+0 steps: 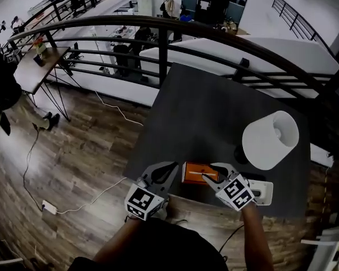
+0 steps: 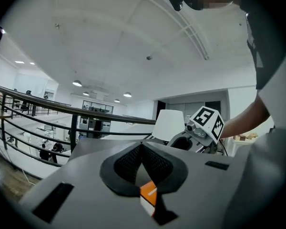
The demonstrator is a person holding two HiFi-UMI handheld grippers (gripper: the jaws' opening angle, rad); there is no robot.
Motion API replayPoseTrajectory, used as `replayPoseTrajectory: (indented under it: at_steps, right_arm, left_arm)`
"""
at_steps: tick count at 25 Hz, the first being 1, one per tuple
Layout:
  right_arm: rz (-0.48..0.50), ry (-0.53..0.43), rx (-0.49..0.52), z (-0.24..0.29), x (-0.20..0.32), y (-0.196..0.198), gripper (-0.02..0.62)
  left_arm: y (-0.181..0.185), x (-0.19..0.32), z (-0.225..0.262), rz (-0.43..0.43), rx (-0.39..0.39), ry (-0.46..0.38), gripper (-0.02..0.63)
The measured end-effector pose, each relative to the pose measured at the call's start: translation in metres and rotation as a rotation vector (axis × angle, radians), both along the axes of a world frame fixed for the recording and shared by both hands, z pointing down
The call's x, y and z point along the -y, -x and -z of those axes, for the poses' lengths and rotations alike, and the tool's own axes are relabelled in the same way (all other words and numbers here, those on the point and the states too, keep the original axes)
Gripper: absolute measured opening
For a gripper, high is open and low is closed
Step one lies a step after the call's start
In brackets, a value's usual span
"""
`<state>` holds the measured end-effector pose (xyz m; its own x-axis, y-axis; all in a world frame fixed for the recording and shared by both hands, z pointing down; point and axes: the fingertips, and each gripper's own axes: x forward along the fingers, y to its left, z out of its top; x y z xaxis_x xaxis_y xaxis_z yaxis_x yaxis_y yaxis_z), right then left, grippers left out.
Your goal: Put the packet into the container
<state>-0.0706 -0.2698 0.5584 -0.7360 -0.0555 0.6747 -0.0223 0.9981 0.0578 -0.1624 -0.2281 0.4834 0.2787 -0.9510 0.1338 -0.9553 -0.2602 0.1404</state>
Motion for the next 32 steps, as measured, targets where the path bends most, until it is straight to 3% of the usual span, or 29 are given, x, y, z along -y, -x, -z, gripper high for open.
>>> replayPoseTrajectory:
  at_steps: [5, 9, 16, 24, 32]
  right_arm:
    - [0.172, -0.08, -0.21, -0.037, -0.008, 0.005, 0.222]
    - [0.303, -0.101, -0.342, -0.058, -0.013, 0.009, 0.335]
    - [0.408, -0.104, -0.534, -0.094, -0.01, -0.002, 0.439]
    - [0.432, -0.069, -0.629, -0.125, -0.002, -0.009, 0.583]
    - [0.467, -0.05, -0.675, -0.149, -0.003, -0.008, 0.583]
  left_arm:
    - [0.013, -0.007, -0.004, 0.043, -0.032, -0.006, 0.008]
    - [0.023, -0.009, -0.004, 0.066, -0.052, -0.013, 0.007]
    - [0.032, -0.015, -0.005, 0.09, -0.065, -0.027, 0.008]
    - [0.034, -0.02, -0.007, 0.111, -0.077, -0.022, 0.007]
    - [0.042, -0.032, -0.015, 0.15, -0.081, -0.003, 0.008]
